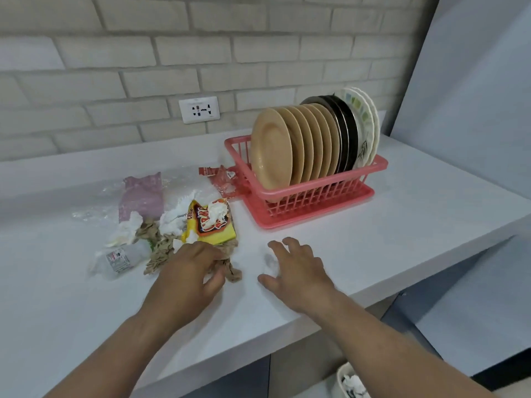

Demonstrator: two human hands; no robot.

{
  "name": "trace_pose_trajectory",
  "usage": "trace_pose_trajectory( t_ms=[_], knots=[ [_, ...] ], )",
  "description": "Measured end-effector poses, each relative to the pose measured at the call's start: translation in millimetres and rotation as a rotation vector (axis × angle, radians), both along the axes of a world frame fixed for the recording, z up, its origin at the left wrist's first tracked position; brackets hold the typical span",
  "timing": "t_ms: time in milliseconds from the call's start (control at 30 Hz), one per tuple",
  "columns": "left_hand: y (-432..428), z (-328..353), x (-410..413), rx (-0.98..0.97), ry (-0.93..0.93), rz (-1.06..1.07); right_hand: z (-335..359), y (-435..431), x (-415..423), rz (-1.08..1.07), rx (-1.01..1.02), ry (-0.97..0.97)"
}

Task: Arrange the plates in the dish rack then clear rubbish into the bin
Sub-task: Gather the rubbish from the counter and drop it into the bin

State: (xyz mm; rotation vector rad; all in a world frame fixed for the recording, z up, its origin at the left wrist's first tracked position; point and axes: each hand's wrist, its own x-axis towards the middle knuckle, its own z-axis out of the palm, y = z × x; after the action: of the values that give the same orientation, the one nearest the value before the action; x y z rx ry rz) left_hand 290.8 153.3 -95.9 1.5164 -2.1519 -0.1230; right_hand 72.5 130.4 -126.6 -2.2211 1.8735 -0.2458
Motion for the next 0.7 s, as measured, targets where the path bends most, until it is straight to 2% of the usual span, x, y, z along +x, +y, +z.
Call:
trace_pose_trajectory(
  t_ms=[100,267,367,500,633,700],
  knots=[
    [-12.3,-2.8,-4.1,0.011,-0.126,-0.058,-7.0,-3.4,7.9,0.024,-0.020,0.120],
    [-32.8,-17.7,-29.5,0.079,-0.426,0.033,-13.4,-4.6,-0.4,0.012,0.043,-0.050],
    [-41.0,-31.1,-38.6,0.114,-0.526,0.041,-9.4,-9.2,-10.6,-0.054,0.044,-0.192],
    [-42.2,-43.2,-40.8,0.005,-0.507,-0.056,-8.0,-3.1,-28.3,-0.089,0.073,-0.344],
    [-36.5,-55.0,-47.9,0.093,-0.468,-0.149,-5.9,3.7,-41.6,-0.151,0.043,-0.416],
    [-27.1,-51.0,-53.6,0.055,-0.410,-0.176,-2.5,4.9,-46.3,-0.149,0.019,-0.405]
  ],
)
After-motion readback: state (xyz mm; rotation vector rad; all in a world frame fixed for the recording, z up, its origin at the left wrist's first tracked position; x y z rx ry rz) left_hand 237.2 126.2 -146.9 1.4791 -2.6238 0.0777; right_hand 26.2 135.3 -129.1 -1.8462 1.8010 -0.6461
